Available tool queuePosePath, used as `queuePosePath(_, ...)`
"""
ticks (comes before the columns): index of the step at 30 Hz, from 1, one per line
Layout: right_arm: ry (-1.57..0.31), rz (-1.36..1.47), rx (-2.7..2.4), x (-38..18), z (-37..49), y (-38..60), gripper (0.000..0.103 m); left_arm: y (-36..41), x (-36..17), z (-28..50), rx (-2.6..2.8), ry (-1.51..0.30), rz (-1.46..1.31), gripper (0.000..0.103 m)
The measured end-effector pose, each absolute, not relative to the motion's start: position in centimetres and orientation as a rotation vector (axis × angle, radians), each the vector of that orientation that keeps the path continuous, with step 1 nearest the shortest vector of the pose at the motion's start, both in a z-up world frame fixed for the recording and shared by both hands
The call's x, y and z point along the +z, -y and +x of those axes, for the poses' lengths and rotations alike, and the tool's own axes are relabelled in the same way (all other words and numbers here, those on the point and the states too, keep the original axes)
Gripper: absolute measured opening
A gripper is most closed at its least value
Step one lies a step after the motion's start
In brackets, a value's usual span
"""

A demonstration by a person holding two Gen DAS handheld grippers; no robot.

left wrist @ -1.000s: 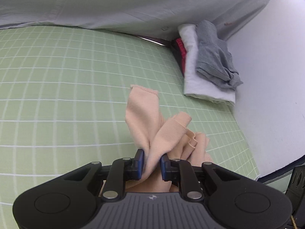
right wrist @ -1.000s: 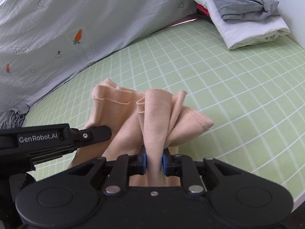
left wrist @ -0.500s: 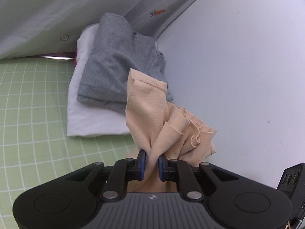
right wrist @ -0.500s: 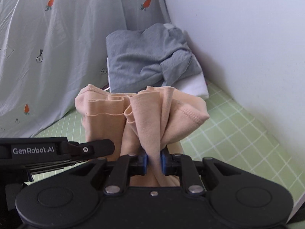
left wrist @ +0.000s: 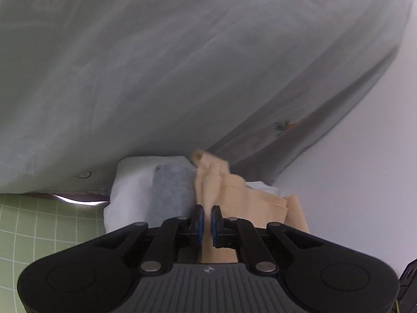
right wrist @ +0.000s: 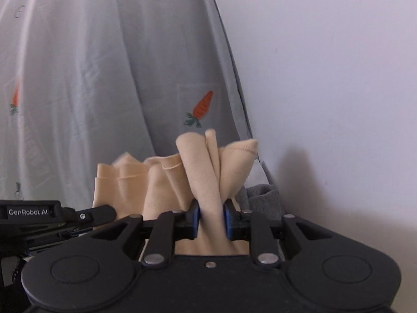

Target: Fold clothes

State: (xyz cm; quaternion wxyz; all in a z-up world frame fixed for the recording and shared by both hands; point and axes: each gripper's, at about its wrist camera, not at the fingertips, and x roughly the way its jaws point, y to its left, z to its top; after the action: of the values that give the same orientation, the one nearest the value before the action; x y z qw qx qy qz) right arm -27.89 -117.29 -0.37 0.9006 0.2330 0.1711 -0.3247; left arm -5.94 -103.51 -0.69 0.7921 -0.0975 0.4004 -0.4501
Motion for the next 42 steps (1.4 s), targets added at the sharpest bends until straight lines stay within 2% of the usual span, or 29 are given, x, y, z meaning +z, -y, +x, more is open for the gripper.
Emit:
queuePosePath(2,-0.421,0.463,-0.729,-3.2,-24.9,118.9,0.025,104.2,-2.6,-4.6,-0.974,-0.887,-0.251,0.008)
queuePosePath(5,-0.457,0.421,-0.758,-5.3,-23.1,119.4,0.027,104.8,-3.3,-5.1,-1.011,-0.824,-0.192,0.010)
queuePosePath(7,-0.469,0.380,-0.772,-5.6,-22.9,119.2,0.031,104.7,-3.1,-5.5,-1.010,-0.811,-0.185,0.010)
queuePosePath(8,-0.474,0.364,-0.779,-5.7,-22.9,118.9,0.037,104.6,-3.0,-5.8,-1.009,-0.805,-0.181,0.010)
queuePosePath(11,-0.506,0.336,-0.771,-4.5,-23.3,118.5,0.041,104.4,-2.7,-6.5,-1.006,-0.787,-0.171,0.012)
queuePosePath(12,-0.517,0.327,-0.767,-4.1,-23.4,118.3,0.042,104.0,-1.8,-7.0,-1.016,-0.759,-0.139,0.021)
queuePosePath(13,-0.517,0.311,-0.767,-3.2,-24.0,117.8,0.049,102.8,-0.8,-7.9,-1.038,-0.721,-0.121,0.041)
queuePosePath(14,-0.503,0.296,-0.772,-2.3,-24.8,117.1,0.063,101.5,0.2,-8.8,-1.059,-0.682,-0.103,0.054)
queuePosePath(15,-0.486,0.284,-0.779,-1.4,-25.6,116.2,0.071,100.3,1.1,-9.8,-1.055,-0.649,-0.105,0.089)
queuePosePath(16,-0.459,0.280,-0.784,-0.5,-26.7,115.2,0.085,98.9,1.7,-10.8,-1.038,-0.626,-0.117,0.103)
queuePosePath(17,-0.428,0.284,-0.782,0.3,-27.9,114.1,0.091,97.6,2.4,-11.9,-1.019,-0.604,-0.129,0.103)
queuePosePath(19,-0.396,0.285,-0.769,1.5,-30.4,111.9,0.093,94.7,3.4,-13.8,-1.032,-0.606,-0.139,0.103)
queuePosePath(22,-0.407,0.239,-0.788,2.8,-33.4,108.4,0.102,90.4,4.2,-17.2,-1.000,-0.606,-0.130,0.103)
queuePosePath(31,-0.479,0.295,-0.795,3.2,-44.7,97.3,0.103,79.7,3.8,-28.7,-0.910,-0.618,0.052,0.103)
queuePosePath(42,-0.588,0.329,-0.769,0.9,-51.9,87.6,0.103,72.8,1.6,-36.0,-0.942,-0.690,0.159,0.103)
